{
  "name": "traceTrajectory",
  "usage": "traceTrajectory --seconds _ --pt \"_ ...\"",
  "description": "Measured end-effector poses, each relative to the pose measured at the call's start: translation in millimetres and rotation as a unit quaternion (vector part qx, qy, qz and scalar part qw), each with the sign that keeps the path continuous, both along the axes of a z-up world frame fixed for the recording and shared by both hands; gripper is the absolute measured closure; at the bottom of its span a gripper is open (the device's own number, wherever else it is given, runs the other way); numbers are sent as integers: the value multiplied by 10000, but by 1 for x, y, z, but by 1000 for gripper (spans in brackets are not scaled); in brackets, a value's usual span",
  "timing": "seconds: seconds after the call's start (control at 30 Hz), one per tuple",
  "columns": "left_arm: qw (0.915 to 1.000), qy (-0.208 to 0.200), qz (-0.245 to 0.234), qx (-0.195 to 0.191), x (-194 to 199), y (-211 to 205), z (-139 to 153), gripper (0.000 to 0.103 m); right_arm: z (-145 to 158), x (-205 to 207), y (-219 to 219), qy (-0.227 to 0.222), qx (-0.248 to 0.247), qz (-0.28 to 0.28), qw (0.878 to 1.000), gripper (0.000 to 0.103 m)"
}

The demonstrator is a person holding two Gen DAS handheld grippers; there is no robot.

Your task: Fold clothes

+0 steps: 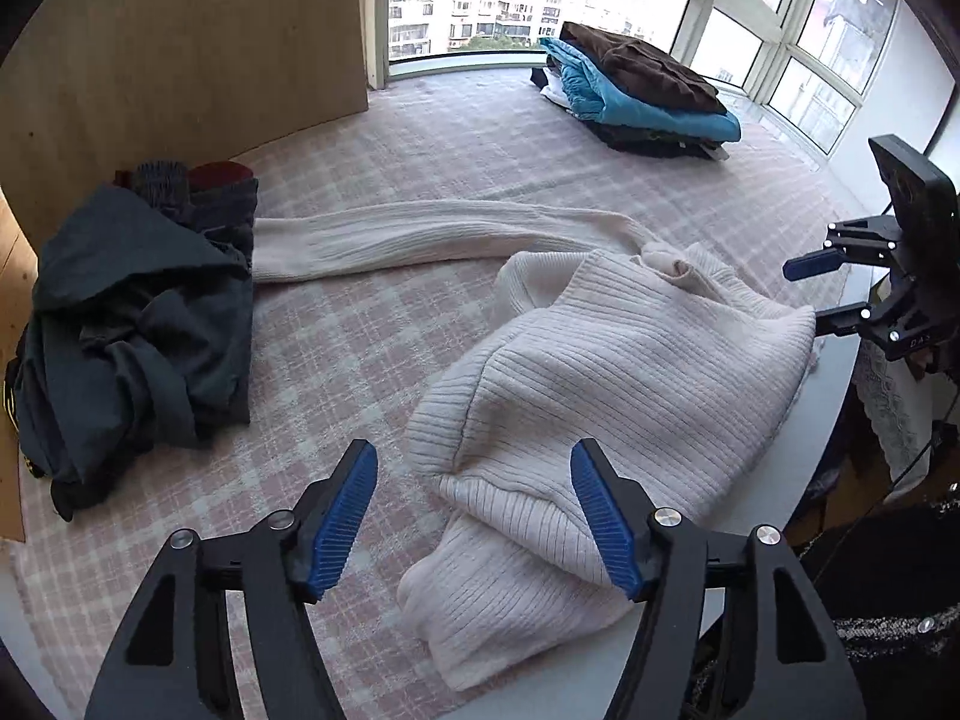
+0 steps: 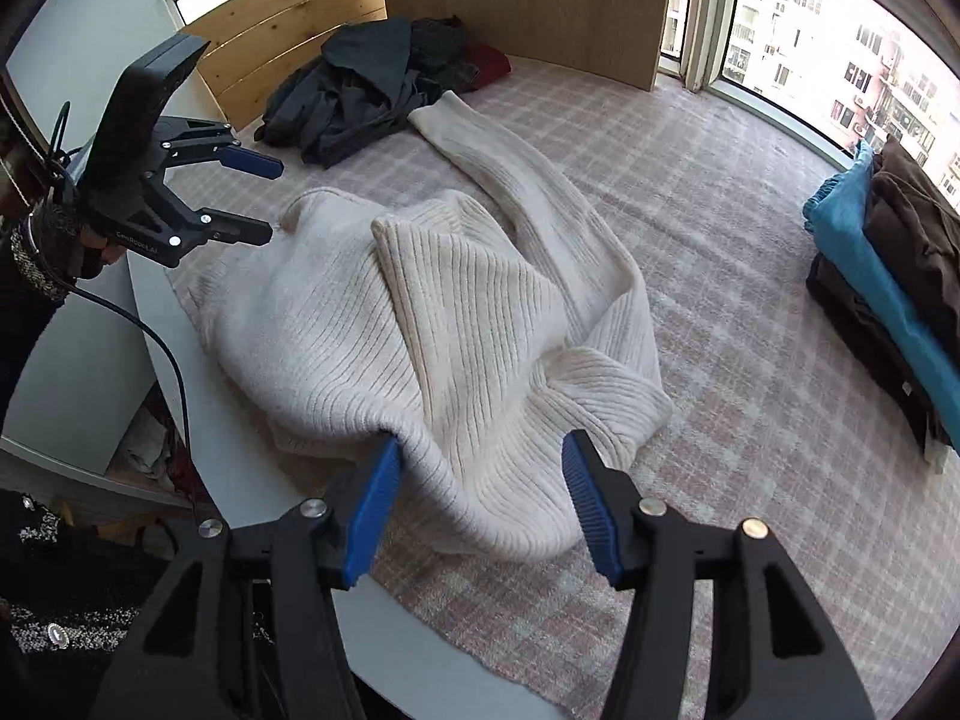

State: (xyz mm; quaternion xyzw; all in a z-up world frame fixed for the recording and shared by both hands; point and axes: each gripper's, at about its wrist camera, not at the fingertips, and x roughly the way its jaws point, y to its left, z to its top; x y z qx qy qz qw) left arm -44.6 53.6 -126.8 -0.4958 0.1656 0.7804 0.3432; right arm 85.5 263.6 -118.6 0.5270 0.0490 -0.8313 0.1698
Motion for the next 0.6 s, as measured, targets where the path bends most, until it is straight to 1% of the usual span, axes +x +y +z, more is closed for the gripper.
traceTrajectory --seconds 0.07,0.1,0.13,0.17,0.23,0.3,0.4,0.47,0.53,0.57,0.6 --pt "9993 10 -200 -306 -6 20 -14 30 6 -4 -7 11 -8 190 9998 48" --pt "9986 -8 -294 -447 -9 29 -22 30 9 -9 -1 -30 -241 275 9993 49" --pt "9981 -278 -324 -449 -14 31 -33 34 12 -13 5 -74 -489 360 9981 49" --pt "9969 -550 -346 -447 -19 33 -45 40 17 -18 12 -68 -654 396 9970 49" --pt "9937 -1031 -247 -352 -24 31 -61 93 22 -30 26 -44 -927 412 9948 49" --pt "9941 -1044 -186 -247 -17 23 -59 93 25 -46 40 -13 -1145 369 9927 48" --pt "9957 -918 61 79 3 -3 -34 94 8 -62 13 -124 -747 760 9942 47" --pt "9955 -876 294 189 17 -24 -19 94 -8 -70 -9 -192 -391 1050 9935 47" --pt "9951 -867 438 187 31 -42 -9 94 -30 -77 -34 -252 57 1364 9903 47" --pt "9948 -863 503 178 37 -50 -5 94 -40 -82 -39 -401 99 1414 9891 47" --pt "9943 -866 591 174 42 -57 -3 94 -47 -85 -41 -598 -26 1490 9870 47"
